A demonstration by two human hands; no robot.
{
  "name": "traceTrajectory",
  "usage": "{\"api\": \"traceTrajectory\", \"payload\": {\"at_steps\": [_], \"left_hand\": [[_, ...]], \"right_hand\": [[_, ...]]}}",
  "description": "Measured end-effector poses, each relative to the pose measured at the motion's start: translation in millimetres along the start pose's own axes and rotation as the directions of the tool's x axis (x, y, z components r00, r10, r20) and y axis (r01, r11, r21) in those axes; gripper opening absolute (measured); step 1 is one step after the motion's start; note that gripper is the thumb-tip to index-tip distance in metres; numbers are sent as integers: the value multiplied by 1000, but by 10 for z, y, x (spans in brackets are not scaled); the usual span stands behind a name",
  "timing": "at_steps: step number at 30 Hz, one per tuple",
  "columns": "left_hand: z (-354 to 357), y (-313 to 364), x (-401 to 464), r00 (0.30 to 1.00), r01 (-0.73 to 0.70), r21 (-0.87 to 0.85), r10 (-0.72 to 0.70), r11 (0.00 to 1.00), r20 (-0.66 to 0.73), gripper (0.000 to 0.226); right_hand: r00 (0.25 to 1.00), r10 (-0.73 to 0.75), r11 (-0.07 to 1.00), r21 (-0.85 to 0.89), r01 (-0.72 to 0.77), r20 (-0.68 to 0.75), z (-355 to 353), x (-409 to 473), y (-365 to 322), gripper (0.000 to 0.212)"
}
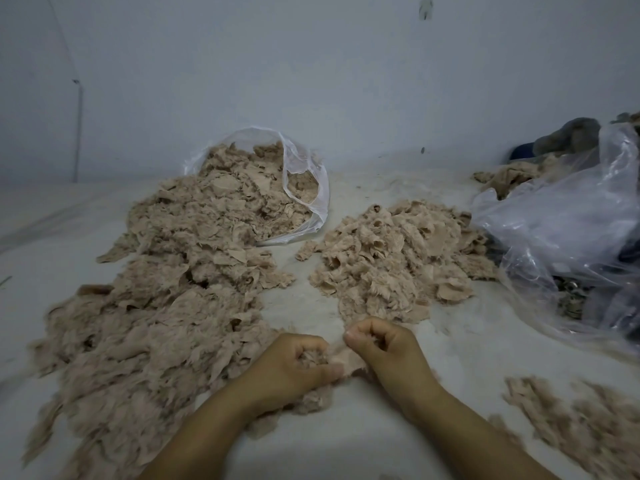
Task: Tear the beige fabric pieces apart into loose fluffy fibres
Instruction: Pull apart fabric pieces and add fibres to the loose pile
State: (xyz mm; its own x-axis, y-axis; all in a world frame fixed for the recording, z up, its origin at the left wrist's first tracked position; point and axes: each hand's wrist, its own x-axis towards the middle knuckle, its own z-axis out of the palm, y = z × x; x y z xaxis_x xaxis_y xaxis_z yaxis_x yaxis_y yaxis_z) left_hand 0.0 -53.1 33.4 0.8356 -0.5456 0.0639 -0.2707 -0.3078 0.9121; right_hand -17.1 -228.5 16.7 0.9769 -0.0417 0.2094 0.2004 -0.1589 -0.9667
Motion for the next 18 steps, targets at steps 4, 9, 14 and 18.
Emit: {"api": "traceTrajectory", "payload": {"at_steps": [4, 9, 14, 18], "left_hand": [[-8, 11, 22, 998, 13, 87, -18, 996, 60, 21], [-101, -2, 0, 992, 15, 136, -32, 991, 125, 16], [-117, -8, -30, 999, 12, -98, -9, 995, 35, 21], [-103, -18, -9, 997, -79, -201, 73, 976, -36, 18]], "right_hand": [[996, 19, 998, -52, -23, -83, 5, 21, 38, 30], [974, 44, 998, -38, -54, -222, -19, 74, 87, 34], [959, 104, 941, 339, -9, -263, -158, 119, 24, 16], [985, 33, 999, -19, -36, -172, -129, 100, 72, 34]]}}
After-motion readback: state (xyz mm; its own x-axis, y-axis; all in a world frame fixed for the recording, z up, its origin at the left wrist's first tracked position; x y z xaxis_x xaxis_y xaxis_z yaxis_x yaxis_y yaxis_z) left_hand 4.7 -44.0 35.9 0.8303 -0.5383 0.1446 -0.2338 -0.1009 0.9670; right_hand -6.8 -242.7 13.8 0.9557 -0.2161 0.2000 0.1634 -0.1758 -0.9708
